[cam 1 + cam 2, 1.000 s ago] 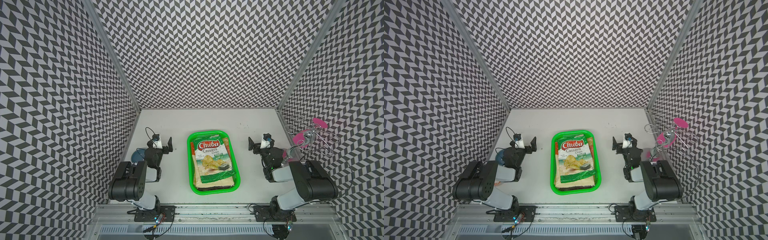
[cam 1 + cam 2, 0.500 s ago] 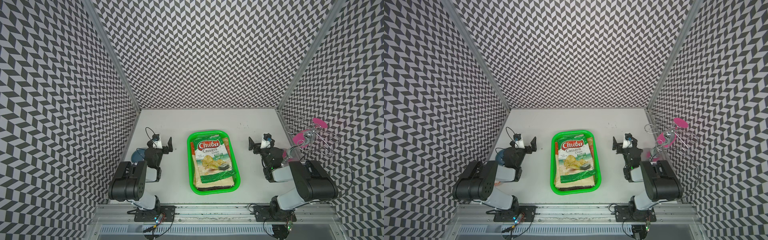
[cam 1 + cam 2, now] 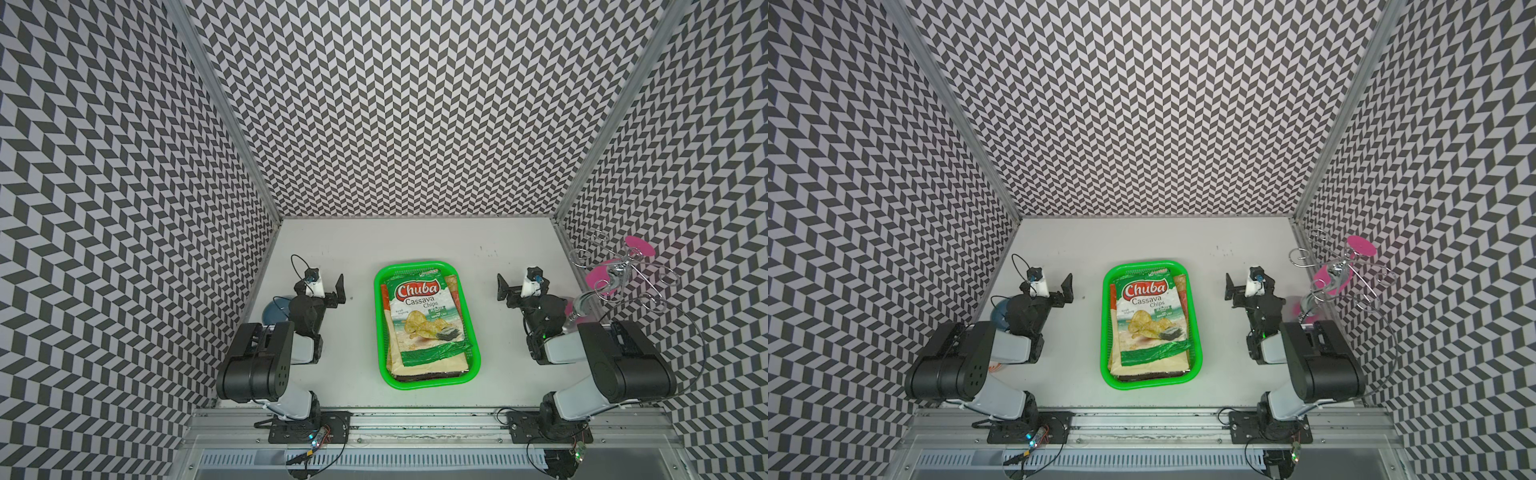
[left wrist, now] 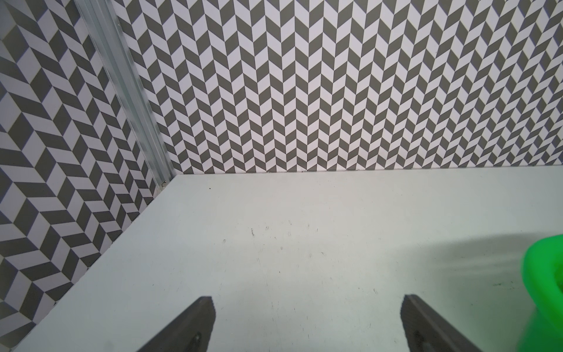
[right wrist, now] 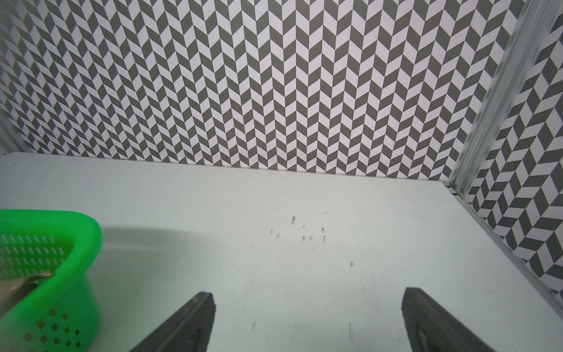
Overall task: Put the potato chips into the basket
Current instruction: Reset both arms
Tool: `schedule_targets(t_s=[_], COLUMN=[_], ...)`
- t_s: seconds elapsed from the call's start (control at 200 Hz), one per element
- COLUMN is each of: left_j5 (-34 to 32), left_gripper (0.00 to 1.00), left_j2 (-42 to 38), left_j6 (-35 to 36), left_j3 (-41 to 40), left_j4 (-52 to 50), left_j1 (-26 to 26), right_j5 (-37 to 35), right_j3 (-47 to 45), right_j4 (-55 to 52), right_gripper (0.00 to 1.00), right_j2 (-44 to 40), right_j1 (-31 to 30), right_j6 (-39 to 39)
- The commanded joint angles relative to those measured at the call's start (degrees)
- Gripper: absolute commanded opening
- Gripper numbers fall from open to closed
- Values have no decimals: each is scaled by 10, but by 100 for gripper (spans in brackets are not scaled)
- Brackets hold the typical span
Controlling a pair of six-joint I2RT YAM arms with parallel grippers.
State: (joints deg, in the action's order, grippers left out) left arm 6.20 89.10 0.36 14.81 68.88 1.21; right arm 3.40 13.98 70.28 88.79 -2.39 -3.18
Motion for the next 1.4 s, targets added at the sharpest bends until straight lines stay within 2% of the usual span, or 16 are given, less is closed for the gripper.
schedule_targets(t_s=[0.0, 1.397], left_j5=[-4, -4], left_gripper=[99, 99], left_j2=[-5, -4], left_j6=[3, 3], left_j3=[8, 8], left_j4=[3, 3], left_j1=[-1, -1], right_j5=[-5, -9], right_j3=[6, 8], right_j4=[18, 16], right_gripper=[100, 100], right_j2=[-6, -6], right_j1=[4, 5], right_j6=[5, 9])
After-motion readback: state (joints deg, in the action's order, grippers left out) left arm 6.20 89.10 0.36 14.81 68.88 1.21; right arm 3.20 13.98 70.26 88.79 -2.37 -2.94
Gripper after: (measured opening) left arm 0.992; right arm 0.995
